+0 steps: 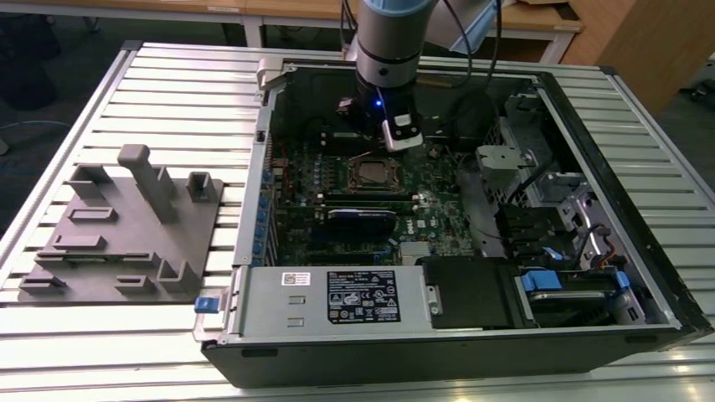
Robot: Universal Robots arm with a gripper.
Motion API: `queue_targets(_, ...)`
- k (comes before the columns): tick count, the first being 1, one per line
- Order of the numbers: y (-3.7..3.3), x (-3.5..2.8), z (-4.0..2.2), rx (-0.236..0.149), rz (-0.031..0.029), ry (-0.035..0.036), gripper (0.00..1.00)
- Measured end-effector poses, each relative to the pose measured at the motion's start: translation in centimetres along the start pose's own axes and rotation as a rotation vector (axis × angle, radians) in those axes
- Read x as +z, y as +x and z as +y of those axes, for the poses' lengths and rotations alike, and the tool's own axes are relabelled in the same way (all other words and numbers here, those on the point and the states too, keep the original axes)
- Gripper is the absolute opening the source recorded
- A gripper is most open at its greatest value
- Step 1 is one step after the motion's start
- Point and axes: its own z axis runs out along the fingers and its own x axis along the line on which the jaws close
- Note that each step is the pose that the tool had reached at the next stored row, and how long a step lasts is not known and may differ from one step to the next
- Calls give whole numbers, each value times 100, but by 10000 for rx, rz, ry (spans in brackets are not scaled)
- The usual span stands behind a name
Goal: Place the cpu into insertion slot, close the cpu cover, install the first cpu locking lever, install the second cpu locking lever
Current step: 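Install the first cpu locking lever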
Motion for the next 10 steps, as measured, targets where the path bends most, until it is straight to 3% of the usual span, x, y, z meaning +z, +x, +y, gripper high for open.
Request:
queue_targets(4,2,19,7,237,-57,-3,10)
queue_targets(10,2,23,9,347,-84,-5,10)
